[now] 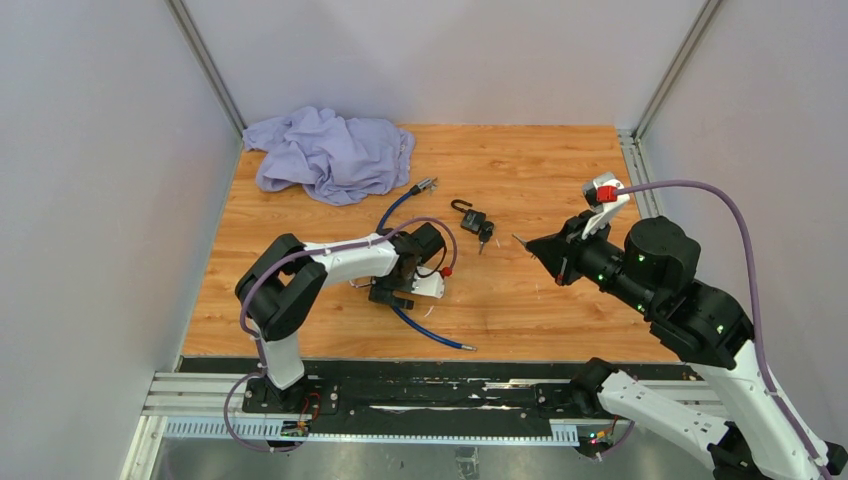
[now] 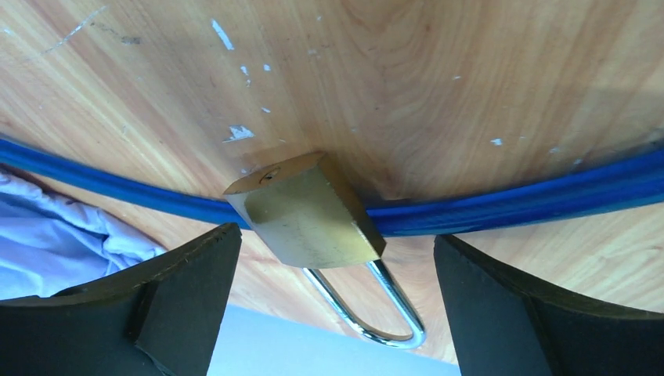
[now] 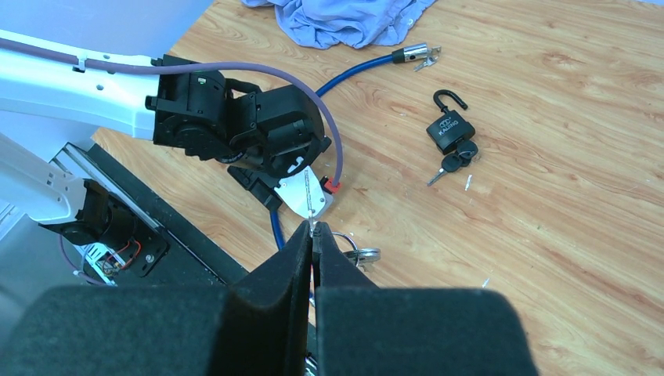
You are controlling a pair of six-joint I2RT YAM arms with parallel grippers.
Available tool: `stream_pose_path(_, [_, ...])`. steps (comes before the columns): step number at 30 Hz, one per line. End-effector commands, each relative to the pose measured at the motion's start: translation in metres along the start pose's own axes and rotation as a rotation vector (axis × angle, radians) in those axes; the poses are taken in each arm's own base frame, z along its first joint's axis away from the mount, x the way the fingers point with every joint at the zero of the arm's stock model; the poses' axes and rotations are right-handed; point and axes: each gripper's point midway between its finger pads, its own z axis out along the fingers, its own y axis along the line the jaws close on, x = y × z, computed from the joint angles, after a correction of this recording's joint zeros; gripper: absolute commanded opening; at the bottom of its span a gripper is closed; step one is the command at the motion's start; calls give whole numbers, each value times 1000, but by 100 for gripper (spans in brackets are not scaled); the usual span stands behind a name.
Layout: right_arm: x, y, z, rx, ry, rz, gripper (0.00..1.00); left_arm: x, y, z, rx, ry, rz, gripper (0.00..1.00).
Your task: Unlock with the key
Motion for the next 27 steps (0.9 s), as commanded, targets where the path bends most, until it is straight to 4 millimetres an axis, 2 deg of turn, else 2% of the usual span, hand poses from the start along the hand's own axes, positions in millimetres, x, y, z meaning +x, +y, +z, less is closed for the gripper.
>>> stream_pose_path(1, [0, -6, 1, 31, -9, 6, 1, -1, 3, 15, -34, 16, 27, 98])
stream_pose_path(11, [1, -7, 0, 36, -14, 12, 1, -7, 7, 24, -45, -3, 24, 100])
stream_pose_path(21, [3, -8, 1, 35, -15, 16, 0, -8, -1, 10, 57, 1, 36, 64])
stream_pose_path(27, [4, -6, 1, 27, -13, 20, 1, -9, -4, 0, 134, 13, 62, 58])
